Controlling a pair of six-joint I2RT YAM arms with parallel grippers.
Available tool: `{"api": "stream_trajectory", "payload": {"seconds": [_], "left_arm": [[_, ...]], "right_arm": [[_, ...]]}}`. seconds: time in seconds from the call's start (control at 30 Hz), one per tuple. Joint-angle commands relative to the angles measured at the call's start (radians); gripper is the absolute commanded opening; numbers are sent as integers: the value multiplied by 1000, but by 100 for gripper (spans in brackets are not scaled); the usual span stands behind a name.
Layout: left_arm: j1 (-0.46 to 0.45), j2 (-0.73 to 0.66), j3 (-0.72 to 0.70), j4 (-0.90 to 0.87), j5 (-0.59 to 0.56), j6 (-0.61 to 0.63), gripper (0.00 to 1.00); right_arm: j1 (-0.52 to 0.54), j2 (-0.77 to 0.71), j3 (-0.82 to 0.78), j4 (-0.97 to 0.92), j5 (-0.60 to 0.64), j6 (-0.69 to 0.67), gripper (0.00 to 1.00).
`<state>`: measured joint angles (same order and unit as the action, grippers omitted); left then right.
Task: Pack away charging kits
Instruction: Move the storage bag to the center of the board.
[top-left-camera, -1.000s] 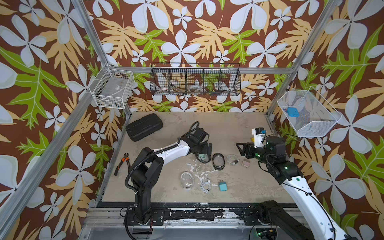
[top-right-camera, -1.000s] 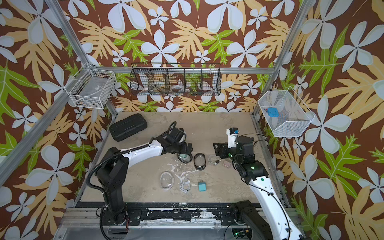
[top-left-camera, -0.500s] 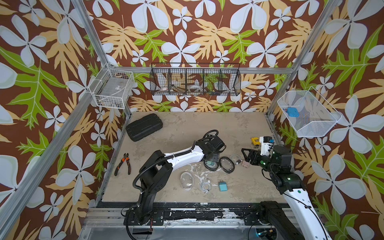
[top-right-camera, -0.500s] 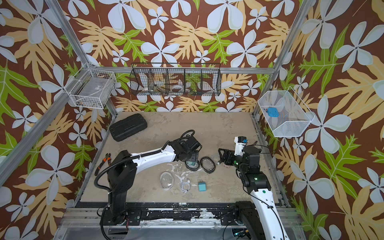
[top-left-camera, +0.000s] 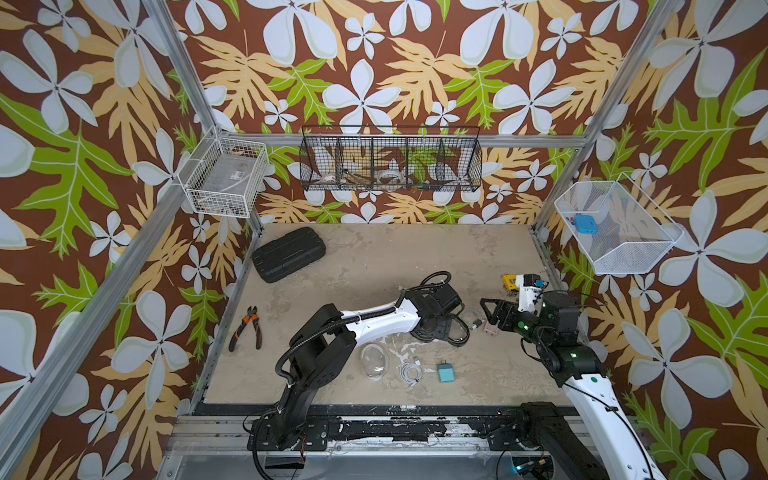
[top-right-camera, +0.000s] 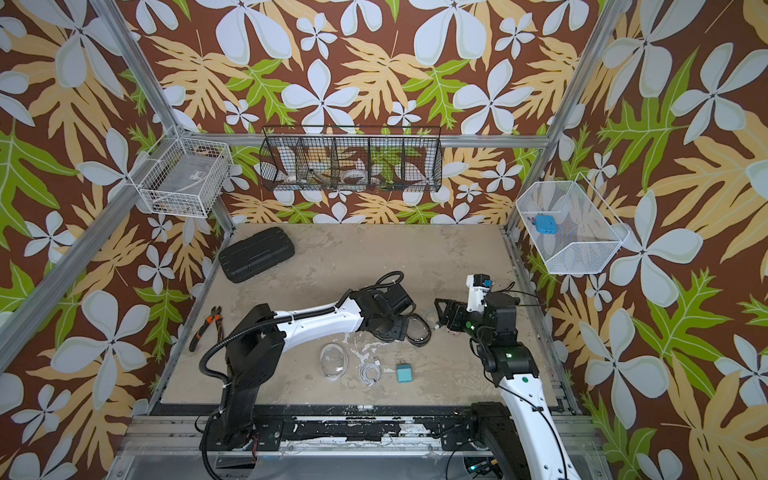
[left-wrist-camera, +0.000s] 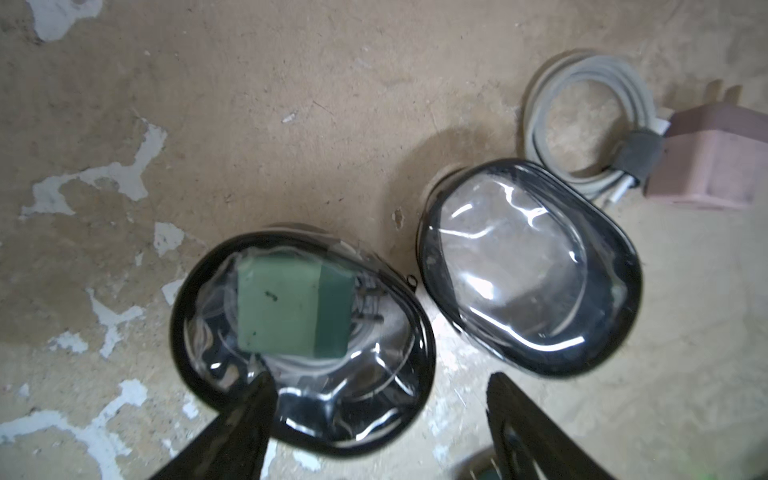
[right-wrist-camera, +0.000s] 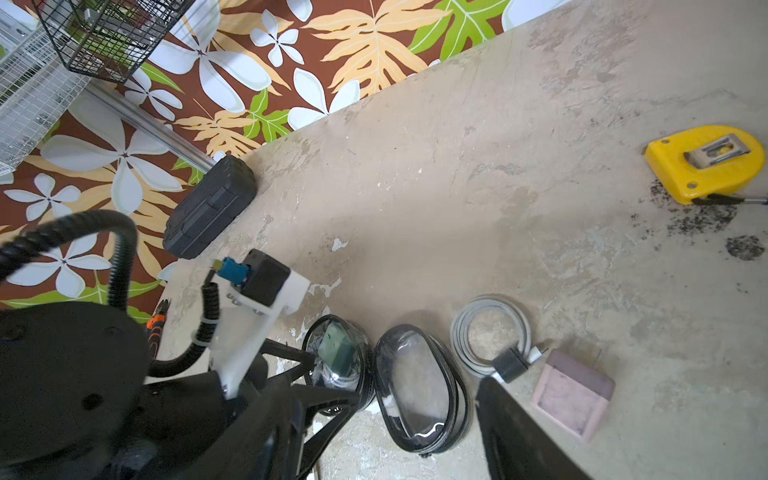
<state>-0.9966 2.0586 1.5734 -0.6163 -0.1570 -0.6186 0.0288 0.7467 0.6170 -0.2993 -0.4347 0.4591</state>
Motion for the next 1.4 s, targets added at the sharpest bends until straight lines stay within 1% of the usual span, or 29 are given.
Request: {"api": "stream_trajectory", "payload": {"seconds": [0.0, 0.1, 0.23, 0.3, 0.37, 0.47, 0.53, 0.6, 0.7, 0.8, 0.93, 1.0, 1.07, 1.13, 1.17, 1.23, 1.37], "left_arm": [[2, 54, 22, -64, -72, 44, 81], [15, 52, -17, -63, -125, 52, 81], [81, 14, -84, -54, -166, 85, 80], [105, -7, -82, -65, -189, 109, 79], [106, -17, -35, -100, -197, 132, 79], [97, -26, 58, -152, -152, 133, 81], [81, -39, 108, -174, -101, 108, 86], [64, -46, 140, -173, -29, 63, 88], [43, -31, 180, -119, 72, -18, 92], [39, 34, 254, -89, 108, -100, 93], [20, 171, 433, -117, 90, -158, 93], [7, 273, 576, -178, 69, -168, 94], [-5, 368, 707, -242, 79, -167, 94], [-32, 434, 790, -298, 61, -165, 94], [-46, 448, 799, -317, 47, -164, 93], [-74, 430, 734, -317, 4, -162, 92], [-106, 305, 464, -223, -39, -146, 88]], "right_arm": [[1, 16, 8, 27, -3, -4, 72], [2, 19, 6, 36, -4, -2, 72], [2, 31, 6, 45, -10, 0, 72], [0, 35, 7, 48, -15, 5, 72], [0, 36, 6, 54, -18, 11, 72], [2, 37, 1, 61, -28, 21, 72], [-1, 28, -7, 57, -30, 21, 72], [-5, 11, -20, 45, -23, 23, 72], [-64, -38, -67, 56, -39, 64, 72], [-161, -76, -108, 74, -112, 115, 72], [-168, -113, -148, 86, -108, 145, 72], [-169, -125, -172, 94, -110, 154, 72], [-171, -142, -182, 82, -97, 151, 72], [-178, -173, -184, 64, -86, 143, 73], [-182, -188, -182, 55, -82, 140, 72], [-183, -204, -174, 40, -68, 138, 72], [-182, -210, -180, 45, -76, 141, 72]]}}
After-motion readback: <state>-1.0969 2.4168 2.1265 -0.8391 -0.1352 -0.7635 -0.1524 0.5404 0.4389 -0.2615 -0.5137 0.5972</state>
